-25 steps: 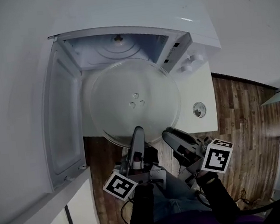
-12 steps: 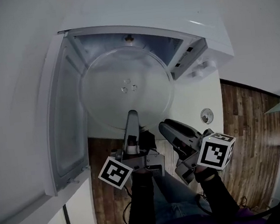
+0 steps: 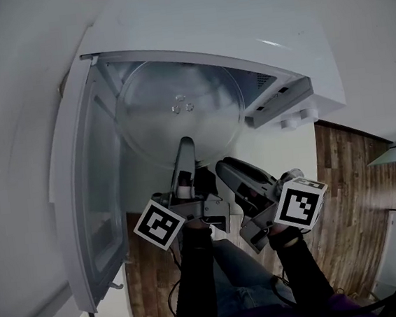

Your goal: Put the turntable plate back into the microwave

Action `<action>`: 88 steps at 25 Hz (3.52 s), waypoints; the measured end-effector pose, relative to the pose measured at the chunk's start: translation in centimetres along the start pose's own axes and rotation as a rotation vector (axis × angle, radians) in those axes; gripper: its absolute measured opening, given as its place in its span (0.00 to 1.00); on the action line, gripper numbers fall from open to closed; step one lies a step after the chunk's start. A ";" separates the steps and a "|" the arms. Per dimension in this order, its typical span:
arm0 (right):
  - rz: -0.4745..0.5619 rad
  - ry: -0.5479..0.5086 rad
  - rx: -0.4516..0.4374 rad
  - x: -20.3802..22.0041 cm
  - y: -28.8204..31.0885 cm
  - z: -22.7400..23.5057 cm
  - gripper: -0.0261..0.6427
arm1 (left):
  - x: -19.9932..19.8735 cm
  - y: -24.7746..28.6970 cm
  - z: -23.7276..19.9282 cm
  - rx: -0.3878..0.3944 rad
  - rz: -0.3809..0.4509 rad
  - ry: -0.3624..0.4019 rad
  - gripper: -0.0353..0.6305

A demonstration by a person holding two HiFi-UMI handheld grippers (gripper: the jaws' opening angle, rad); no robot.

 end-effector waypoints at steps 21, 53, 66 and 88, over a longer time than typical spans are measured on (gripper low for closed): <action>0.144 0.032 0.044 -5.4 4.9 3.0 0.18 | -3.3 5.5 -3.5 0.016 -0.079 -0.075 0.13; 0.215 0.180 0.041 -7.7 5.6 6.6 0.18 | -3.9 9.4 -6.0 -0.190 -0.200 -0.088 0.13; 0.240 0.236 0.016 -8.0 5.6 6.9 0.17 | -4.5 7.3 -5.6 -0.284 -0.188 -0.011 0.23; 0.195 0.100 0.055 -9.0 7.1 7.9 0.18 | -1.7 7.0 -5.9 -0.159 -0.319 -0.033 0.21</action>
Point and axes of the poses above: the fingertips, and each gripper's own axes: y forward along the fingers, z to its right, x out of its underside, the point moved 3 cm from there along -y, backward along the fingers, and after that the axes turned 13 degrees about -z, right-handed, at the moved point
